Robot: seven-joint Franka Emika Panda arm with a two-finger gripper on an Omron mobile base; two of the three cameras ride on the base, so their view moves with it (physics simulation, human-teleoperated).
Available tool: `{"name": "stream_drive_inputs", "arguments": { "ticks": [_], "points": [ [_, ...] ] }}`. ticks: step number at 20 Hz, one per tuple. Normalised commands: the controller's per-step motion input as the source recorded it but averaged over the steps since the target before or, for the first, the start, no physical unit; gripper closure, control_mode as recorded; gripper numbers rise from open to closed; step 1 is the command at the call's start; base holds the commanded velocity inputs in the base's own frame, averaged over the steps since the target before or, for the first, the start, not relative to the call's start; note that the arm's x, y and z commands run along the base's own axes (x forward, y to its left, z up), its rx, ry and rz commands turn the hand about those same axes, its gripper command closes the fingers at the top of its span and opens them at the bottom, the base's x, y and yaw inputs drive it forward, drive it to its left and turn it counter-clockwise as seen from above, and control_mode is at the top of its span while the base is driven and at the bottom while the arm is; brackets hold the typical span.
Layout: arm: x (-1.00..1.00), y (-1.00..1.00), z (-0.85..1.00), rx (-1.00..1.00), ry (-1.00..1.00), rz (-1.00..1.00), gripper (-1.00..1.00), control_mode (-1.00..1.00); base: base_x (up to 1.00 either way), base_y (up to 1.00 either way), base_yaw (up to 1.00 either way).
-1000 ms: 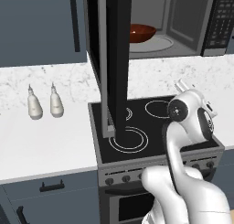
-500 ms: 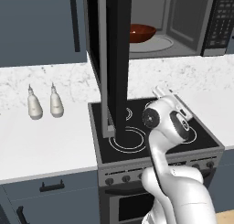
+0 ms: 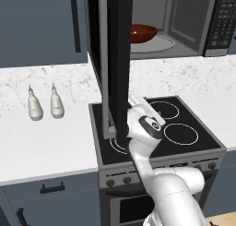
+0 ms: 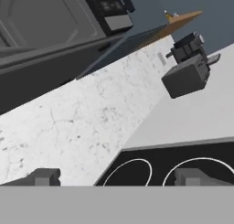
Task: Open the microwave, place the bowl with waffle inside the microwave, then close the microwave door and turn it on.
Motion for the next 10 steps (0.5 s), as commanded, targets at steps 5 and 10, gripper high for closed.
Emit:
{"name": "stream_drive_inputs", "arguments": {
  "ticks": [5,10],
  "points": [
    [0.22,0.86,-0.26,0.00,-0.10,0.00,-1.00,-1.00,0.00,0.00,0.00],
    [0.00,0.90,-0.11,0.00,-0.26,0.00,-1.00,-1.00,0.00,0.00,0.00]
  ]
}}
